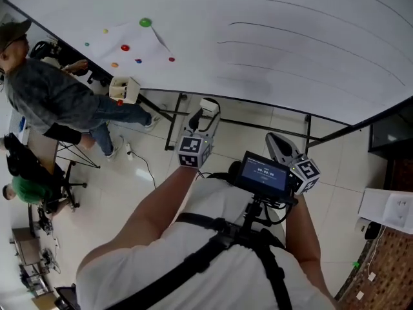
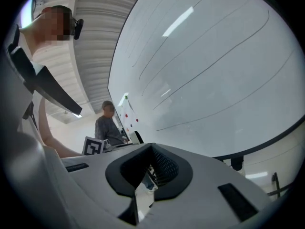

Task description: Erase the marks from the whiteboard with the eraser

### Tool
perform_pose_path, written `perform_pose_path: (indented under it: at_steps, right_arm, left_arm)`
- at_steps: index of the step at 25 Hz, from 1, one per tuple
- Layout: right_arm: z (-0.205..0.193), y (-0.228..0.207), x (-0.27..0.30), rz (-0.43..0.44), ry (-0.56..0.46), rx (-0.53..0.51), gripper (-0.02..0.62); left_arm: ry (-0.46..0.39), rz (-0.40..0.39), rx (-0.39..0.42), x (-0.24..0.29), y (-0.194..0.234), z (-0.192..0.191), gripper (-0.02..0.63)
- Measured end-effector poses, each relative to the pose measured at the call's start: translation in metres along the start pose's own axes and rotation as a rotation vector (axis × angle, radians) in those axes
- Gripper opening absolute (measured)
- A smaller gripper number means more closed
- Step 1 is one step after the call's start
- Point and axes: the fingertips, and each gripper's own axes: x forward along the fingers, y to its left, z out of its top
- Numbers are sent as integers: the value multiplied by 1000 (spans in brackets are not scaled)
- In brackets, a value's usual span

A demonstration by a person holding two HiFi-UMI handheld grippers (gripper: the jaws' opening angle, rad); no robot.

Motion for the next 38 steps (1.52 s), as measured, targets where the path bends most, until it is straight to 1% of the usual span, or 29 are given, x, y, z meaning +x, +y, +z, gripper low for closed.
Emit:
perform_pose_path:
  at_steps: [2,4,6,9,13,19,24,26,30,32,36,38]
  right_arm:
    - [5,-10,9,-15,13,-11,15]
    - [12,-17,11,-48,15,-15,15]
    - [21,-17,9,-76,6,-21,15]
    - [34,-13,10,-99,2,-59,15]
    - [40,-11,14,-122,5,-80,15]
    - [37,-9,11,-135,32,-98,15]
    - [46,-12,9,-137,15,-99,15]
    - [43,-14,13,-137,19,-87,15]
    - [26,-30,34,-140,41,-54,15]
    - [26,-42,30,-135,43,-52,15]
    - [32,-89,27,-146,43,-28,15]
    - [31,-93,22,-141,46,-18,15]
  left_arm:
    - [-8,11,-20,19,14,7,259]
    - [-28,18,-20,31,24,21,259]
    - [-49,17,-12,36,29,33,259]
    - [-73,23,-13,43,37,44,259]
    - [-96,47,-19,50,47,47,259]
    - [-117,52,-34,47,42,45,260]
    - [-120,47,-27,41,28,49,261]
    - [-120,54,-33,39,30,51,264]
    - [-114,85,-56,50,51,39,264]
    - [-112,102,-76,57,47,38,264]
    - [-87,128,-111,95,32,36,264]
    - [-73,123,-116,99,21,32,264]
